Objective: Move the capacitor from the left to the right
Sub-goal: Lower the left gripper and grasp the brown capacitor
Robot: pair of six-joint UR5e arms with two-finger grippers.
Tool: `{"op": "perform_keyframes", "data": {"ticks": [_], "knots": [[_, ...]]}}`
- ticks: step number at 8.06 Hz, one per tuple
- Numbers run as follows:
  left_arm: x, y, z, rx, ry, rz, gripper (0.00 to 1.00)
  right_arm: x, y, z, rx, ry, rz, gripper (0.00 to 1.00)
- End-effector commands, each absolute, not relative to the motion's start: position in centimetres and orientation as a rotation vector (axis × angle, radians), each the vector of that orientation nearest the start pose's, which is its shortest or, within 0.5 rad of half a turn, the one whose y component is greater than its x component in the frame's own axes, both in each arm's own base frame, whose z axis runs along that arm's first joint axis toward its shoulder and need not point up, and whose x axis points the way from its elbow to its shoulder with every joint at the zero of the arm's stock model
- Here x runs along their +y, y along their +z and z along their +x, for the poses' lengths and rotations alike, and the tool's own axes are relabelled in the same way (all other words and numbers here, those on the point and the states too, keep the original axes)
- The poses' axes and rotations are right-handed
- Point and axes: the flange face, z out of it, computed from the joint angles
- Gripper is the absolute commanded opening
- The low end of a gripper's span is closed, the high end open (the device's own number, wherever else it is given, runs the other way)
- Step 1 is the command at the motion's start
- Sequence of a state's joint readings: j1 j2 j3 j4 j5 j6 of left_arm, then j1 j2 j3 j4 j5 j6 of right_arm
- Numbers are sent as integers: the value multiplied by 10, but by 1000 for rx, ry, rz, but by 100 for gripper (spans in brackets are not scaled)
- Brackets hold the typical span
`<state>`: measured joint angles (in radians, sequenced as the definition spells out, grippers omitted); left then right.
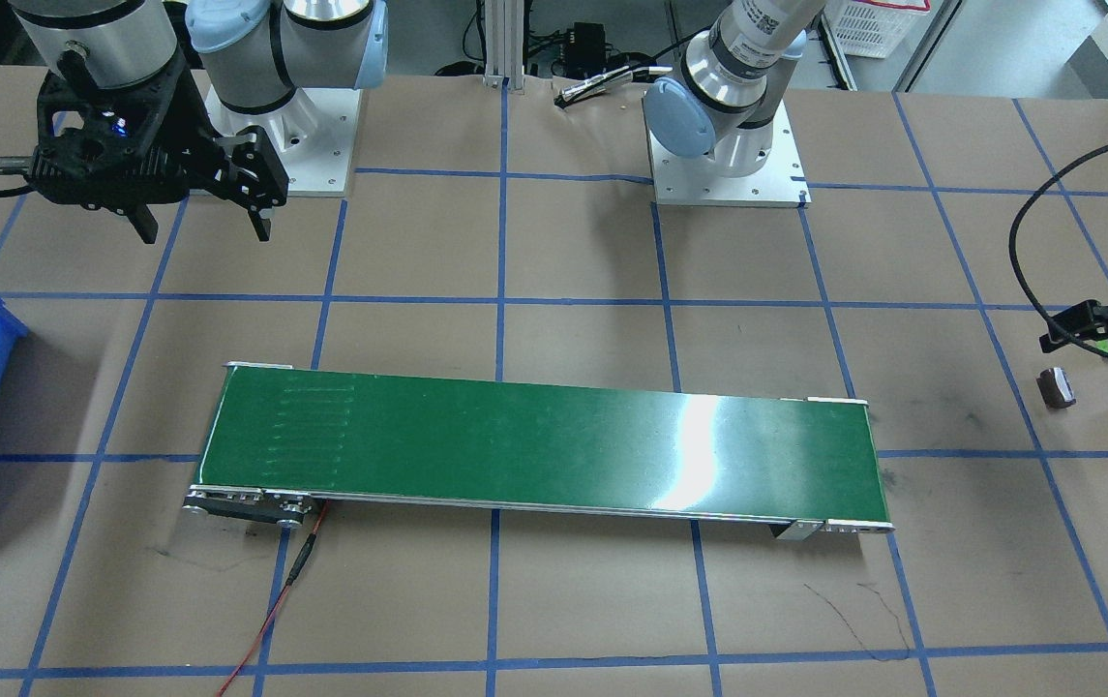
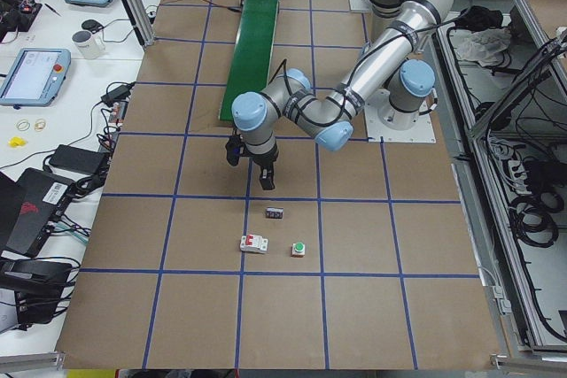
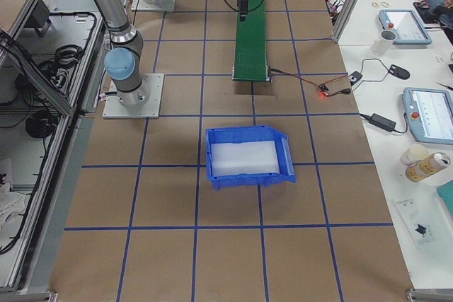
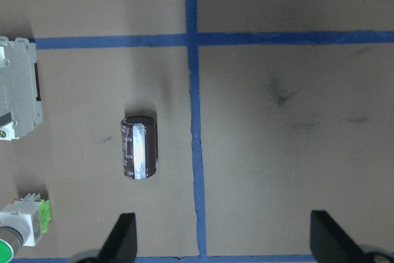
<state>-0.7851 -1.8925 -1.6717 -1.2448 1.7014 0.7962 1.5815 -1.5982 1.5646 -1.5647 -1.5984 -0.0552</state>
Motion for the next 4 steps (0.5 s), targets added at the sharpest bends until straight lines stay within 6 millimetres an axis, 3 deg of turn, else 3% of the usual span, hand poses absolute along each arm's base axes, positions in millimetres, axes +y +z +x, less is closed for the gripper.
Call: {"op": "perform_keyframes", "data": {"ticks": [1, 3, 4], "knots": [[-503, 250, 352, 3103, 267, -3, 100, -481, 504, 136, 3168, -43, -104, 100], [-503, 234, 362, 3070, 317, -2, 96, -481, 504, 136, 3168, -43, -106, 100], [-503, 226, 367, 3036, 346, 2, 86, -481, 504, 136, 3168, -43, -104, 100]]}}
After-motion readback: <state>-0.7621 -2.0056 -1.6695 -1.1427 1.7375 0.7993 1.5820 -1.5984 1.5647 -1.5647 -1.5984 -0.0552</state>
